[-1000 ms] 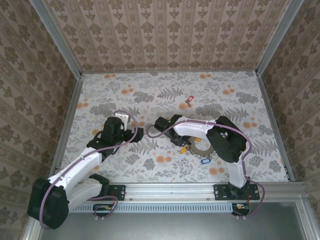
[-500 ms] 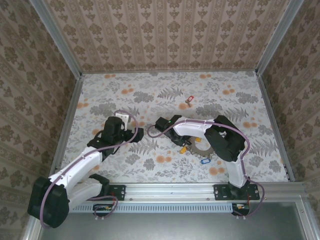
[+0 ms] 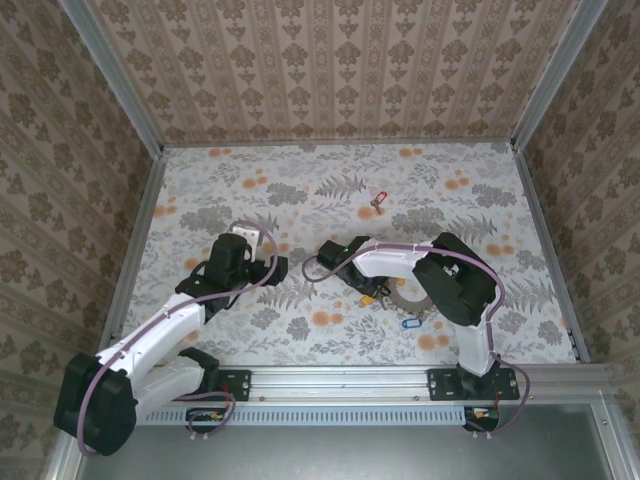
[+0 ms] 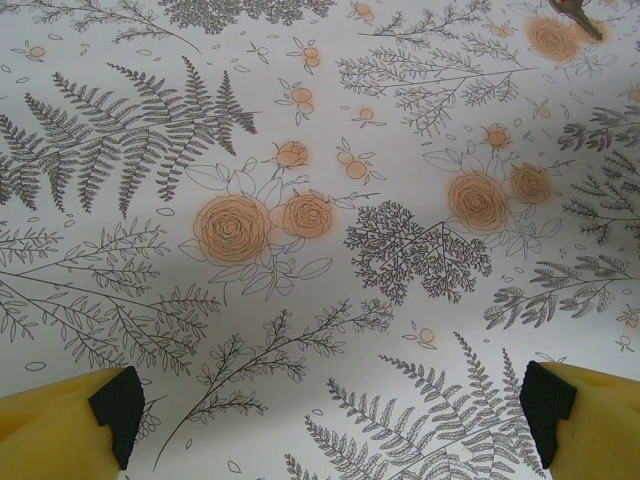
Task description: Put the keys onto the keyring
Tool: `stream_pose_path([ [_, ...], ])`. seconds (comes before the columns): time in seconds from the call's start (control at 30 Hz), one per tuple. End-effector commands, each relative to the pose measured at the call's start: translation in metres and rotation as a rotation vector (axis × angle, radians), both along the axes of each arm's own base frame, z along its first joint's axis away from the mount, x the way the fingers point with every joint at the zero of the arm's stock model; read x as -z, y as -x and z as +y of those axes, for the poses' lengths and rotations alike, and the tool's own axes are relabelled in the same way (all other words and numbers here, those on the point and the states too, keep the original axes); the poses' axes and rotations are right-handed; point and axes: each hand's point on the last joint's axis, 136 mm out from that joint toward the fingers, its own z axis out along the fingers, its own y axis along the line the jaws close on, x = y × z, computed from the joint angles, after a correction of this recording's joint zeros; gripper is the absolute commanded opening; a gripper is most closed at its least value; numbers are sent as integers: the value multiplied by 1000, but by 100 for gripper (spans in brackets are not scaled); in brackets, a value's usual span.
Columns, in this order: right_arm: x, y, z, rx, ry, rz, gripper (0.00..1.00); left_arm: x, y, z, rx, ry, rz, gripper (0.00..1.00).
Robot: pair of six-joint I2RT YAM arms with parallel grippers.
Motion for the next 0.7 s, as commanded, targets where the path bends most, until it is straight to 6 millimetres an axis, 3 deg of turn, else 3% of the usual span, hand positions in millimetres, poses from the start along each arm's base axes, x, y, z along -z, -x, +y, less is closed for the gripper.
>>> stream_pose_path([
  [0.0, -12, -5, -6, 11, -11, -44, 6, -14, -6, -3, -10, 6, -19, 100],
  [0.23, -32, -6, 4, -30, -141, -93, 0, -16, -6, -6, 3, -5, -25, 100],
  [0.4, -61, -2, 31, -155, -364, -133, 0, -39, 7, -33, 173, 77, -64, 100],
  [0.5, -86, 2, 58, -287, -552, -176, 0, -57, 13, -44, 239, 143, -113, 100],
  [0.67, -146, 29, 101, -513, -1005, -202, 0, -97, 38, -72, 456, 246, -205, 99],
])
